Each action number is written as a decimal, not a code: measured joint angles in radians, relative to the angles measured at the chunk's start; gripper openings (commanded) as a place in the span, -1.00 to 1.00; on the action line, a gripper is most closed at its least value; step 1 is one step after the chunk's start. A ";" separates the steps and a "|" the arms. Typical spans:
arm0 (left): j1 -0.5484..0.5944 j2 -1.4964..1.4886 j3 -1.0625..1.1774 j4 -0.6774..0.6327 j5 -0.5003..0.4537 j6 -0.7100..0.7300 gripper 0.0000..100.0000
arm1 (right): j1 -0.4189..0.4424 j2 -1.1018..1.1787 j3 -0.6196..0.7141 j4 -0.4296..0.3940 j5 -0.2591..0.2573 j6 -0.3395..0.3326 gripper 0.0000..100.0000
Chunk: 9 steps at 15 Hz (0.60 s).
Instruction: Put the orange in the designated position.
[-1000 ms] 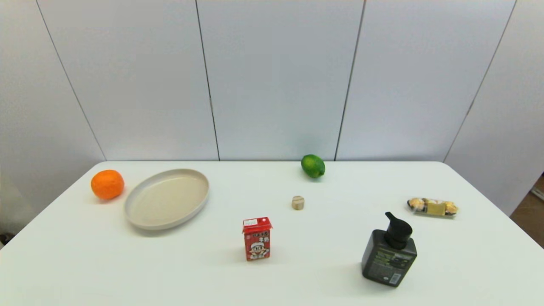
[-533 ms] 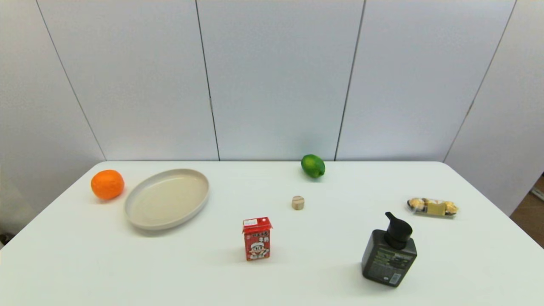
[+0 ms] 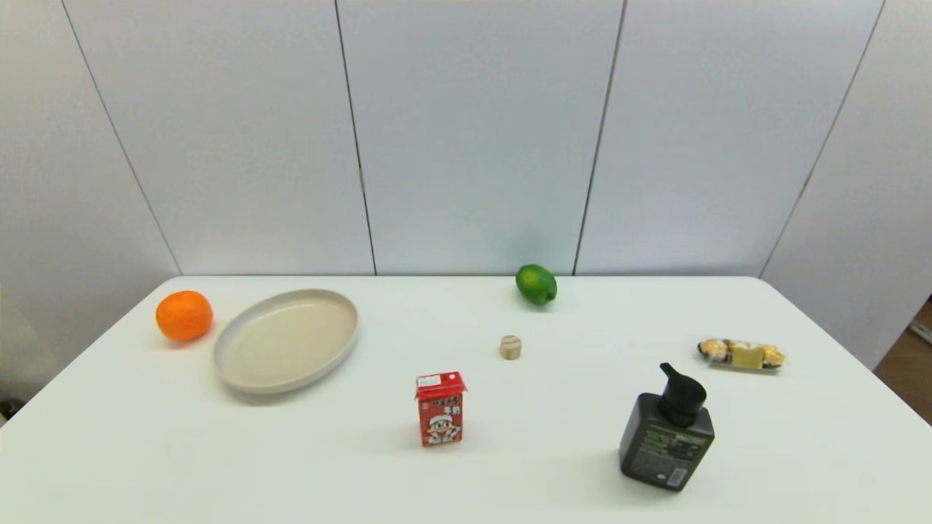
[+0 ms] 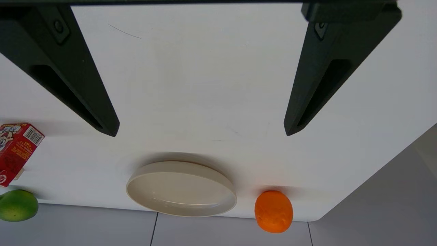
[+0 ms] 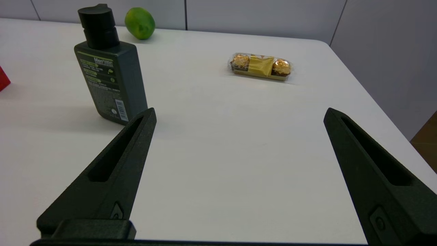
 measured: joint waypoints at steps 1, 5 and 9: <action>0.000 0.000 0.000 0.000 0.000 0.000 1.00 | 0.000 0.000 0.000 0.000 0.000 0.000 1.00; 0.000 0.000 0.000 0.000 0.000 0.000 1.00 | 0.000 0.000 0.000 0.000 0.000 0.000 1.00; -0.001 0.000 0.000 0.000 0.000 0.000 1.00 | 0.000 0.000 0.000 0.000 -0.001 0.003 1.00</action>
